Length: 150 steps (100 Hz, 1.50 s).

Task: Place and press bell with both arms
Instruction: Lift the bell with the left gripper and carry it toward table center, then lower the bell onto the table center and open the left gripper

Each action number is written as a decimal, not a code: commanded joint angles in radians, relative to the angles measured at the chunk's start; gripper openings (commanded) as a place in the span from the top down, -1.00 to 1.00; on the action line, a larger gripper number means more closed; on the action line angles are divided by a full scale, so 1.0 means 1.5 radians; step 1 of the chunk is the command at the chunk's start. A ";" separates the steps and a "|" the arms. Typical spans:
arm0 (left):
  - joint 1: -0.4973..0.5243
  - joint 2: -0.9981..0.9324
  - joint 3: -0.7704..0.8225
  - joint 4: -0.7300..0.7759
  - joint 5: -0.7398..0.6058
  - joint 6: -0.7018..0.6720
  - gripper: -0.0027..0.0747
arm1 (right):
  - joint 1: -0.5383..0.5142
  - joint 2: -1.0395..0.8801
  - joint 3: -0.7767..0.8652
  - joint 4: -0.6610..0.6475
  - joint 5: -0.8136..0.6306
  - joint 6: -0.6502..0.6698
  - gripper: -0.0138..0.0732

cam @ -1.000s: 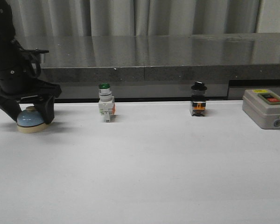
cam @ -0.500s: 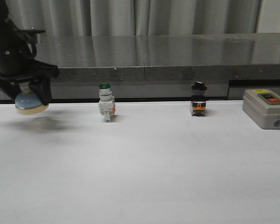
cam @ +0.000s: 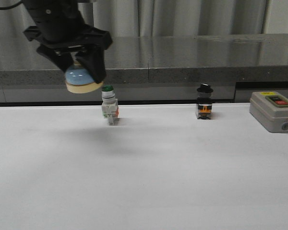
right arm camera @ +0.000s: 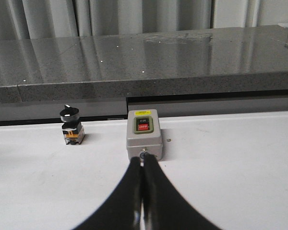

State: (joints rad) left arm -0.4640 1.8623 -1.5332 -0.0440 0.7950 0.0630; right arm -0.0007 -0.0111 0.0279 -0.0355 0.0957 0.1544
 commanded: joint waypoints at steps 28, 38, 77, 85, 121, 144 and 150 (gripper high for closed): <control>-0.138 0.014 -0.021 -0.008 -0.046 0.003 0.04 | -0.005 -0.006 -0.001 -0.006 -0.049 -0.002 0.84; -0.152 0.040 -0.021 -0.011 -0.054 0.003 0.04 | -0.005 -0.006 -0.001 -0.006 -0.049 -0.002 0.84; -0.160 0.107 -0.021 -0.028 -0.063 0.004 -0.18 | -0.005 -0.006 -0.001 -0.006 -0.049 -0.002 0.84; -0.160 0.108 -0.021 -0.028 -0.063 0.004 -0.39 | -0.005 -0.006 -0.001 -0.006 -0.049 -0.002 0.84; -0.158 0.099 -0.034 -0.028 -0.063 0.001 -0.45 | -0.005 -0.006 -0.001 -0.006 -0.049 -0.002 0.84; -0.143 0.040 -0.041 -0.025 -0.070 -0.001 0.15 | -0.005 -0.006 -0.001 -0.006 -0.049 -0.002 0.84; -0.133 0.023 -0.041 -0.025 -0.068 -0.001 0.36 | -0.005 -0.006 -0.001 -0.006 -0.049 -0.002 0.84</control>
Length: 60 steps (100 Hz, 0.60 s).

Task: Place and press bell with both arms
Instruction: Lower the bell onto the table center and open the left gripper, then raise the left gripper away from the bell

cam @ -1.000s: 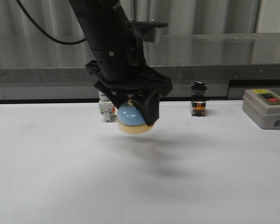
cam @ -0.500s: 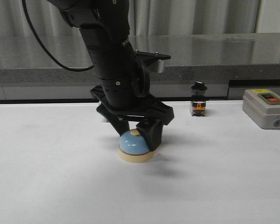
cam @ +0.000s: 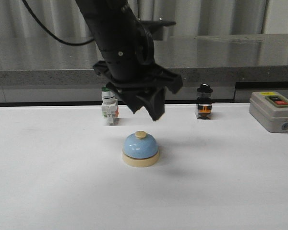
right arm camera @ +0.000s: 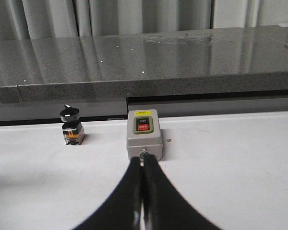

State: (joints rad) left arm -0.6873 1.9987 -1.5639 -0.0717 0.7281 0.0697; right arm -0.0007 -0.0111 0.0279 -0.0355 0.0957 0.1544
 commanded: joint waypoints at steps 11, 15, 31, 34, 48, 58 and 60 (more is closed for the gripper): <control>0.046 -0.095 -0.021 -0.016 -0.016 -0.008 0.80 | -0.005 -0.006 -0.001 -0.006 -0.049 -0.002 0.84; 0.059 -0.105 -0.021 -0.018 -0.012 -0.008 0.95 | -0.005 -0.006 -0.001 -0.006 -0.049 -0.002 0.84; 0.113 -0.134 -0.019 -0.023 0.000 -0.008 0.98 | -0.005 -0.006 -0.001 -0.006 -0.049 -0.002 0.84; 0.128 -0.139 -0.019 -0.023 0.002 -0.008 0.98 | -0.005 -0.006 -0.001 -0.006 -0.049 -0.002 0.84; 0.184 -0.168 -0.011 -0.023 0.005 -0.027 0.98 | -0.005 -0.006 -0.001 -0.006 -0.049 -0.002 0.84; 0.225 -0.192 0.010 -0.023 0.003 -0.027 0.98 | -0.005 -0.006 -0.001 -0.006 -0.049 -0.002 0.84; 0.234 -0.198 0.016 -0.023 0.001 -0.027 0.98 | -0.005 -0.006 -0.001 -0.006 -0.049 -0.002 0.84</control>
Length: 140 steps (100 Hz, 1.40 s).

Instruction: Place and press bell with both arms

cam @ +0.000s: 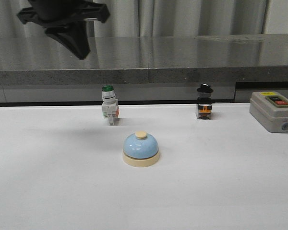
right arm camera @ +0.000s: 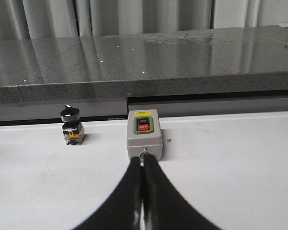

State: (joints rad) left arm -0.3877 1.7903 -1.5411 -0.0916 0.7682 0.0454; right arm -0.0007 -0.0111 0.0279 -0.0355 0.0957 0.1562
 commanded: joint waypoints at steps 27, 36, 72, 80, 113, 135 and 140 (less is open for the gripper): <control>0.147 -0.156 0.118 -0.011 -0.069 -0.023 0.98 | -0.005 -0.006 -0.001 -0.006 -0.049 -0.003 0.84; 0.182 -0.194 0.159 -0.011 -0.075 -0.024 0.98 | -0.005 -0.006 -0.001 -0.006 -0.049 -0.003 0.84; 0.242 -0.349 0.317 -0.010 -0.136 -0.022 0.98 | -0.005 -0.006 -0.001 -0.006 -0.049 -0.003 0.84; 0.242 -0.381 0.350 -0.016 -0.148 -0.022 0.98 | -0.005 -0.006 -0.001 -0.006 -0.049 -0.003 0.84; 0.242 -0.544 0.495 -0.034 -0.216 -0.022 0.98 | -0.005 -0.006 -0.001 -0.006 -0.049 -0.003 0.84; 0.242 -0.667 0.587 -0.035 -0.275 -0.022 0.98 | -0.005 -0.006 -0.001 -0.006 -0.049 -0.003 0.84; 0.242 -0.698 0.608 -0.035 -0.289 -0.022 0.98 | -0.005 -0.006 -0.001 -0.006 -0.049 -0.003 0.84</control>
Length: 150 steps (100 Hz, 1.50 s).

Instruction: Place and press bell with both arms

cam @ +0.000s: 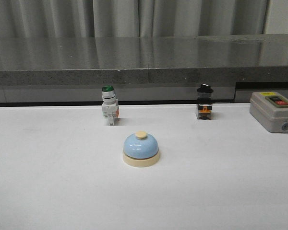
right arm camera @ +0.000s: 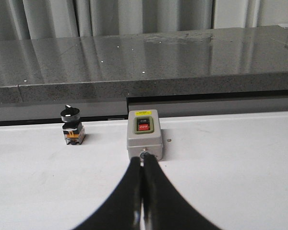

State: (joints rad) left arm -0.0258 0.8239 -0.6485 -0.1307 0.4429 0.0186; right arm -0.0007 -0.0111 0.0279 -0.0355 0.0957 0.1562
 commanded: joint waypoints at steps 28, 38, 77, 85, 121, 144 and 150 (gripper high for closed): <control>-0.001 -0.203 0.103 -0.005 -0.129 -0.003 0.98 | -0.005 -0.006 -0.001 -0.006 -0.049 -0.003 0.84; -0.001 -0.250 0.124 -0.005 -0.131 -0.003 0.98 | -0.005 -0.006 -0.001 -0.006 -0.049 -0.003 0.84; 0.002 -0.509 0.239 0.019 -0.166 -0.003 0.98 | -0.005 -0.006 -0.001 -0.006 -0.049 -0.003 0.84; 0.002 -0.557 0.263 0.026 -0.167 -0.003 0.98 | -0.005 -0.006 -0.001 -0.006 -0.049 -0.003 0.84; 0.002 -0.572 0.376 0.065 -0.336 -0.003 0.98 | -0.005 -0.005 -0.001 -0.006 -0.049 -0.003 0.84; 0.002 -0.576 0.445 0.062 -0.306 -0.003 0.98 | -0.005 -0.005 -0.001 -0.006 -0.049 -0.003 0.84; 0.002 -0.576 0.448 0.062 -0.300 -0.003 0.98 | -0.005 -0.005 -0.001 -0.006 -0.049 -0.003 0.84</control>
State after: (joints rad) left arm -0.0244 -0.0056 0.0009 -0.0366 0.0333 0.0186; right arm -0.0012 -0.0111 0.0279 -0.0355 0.0975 0.1562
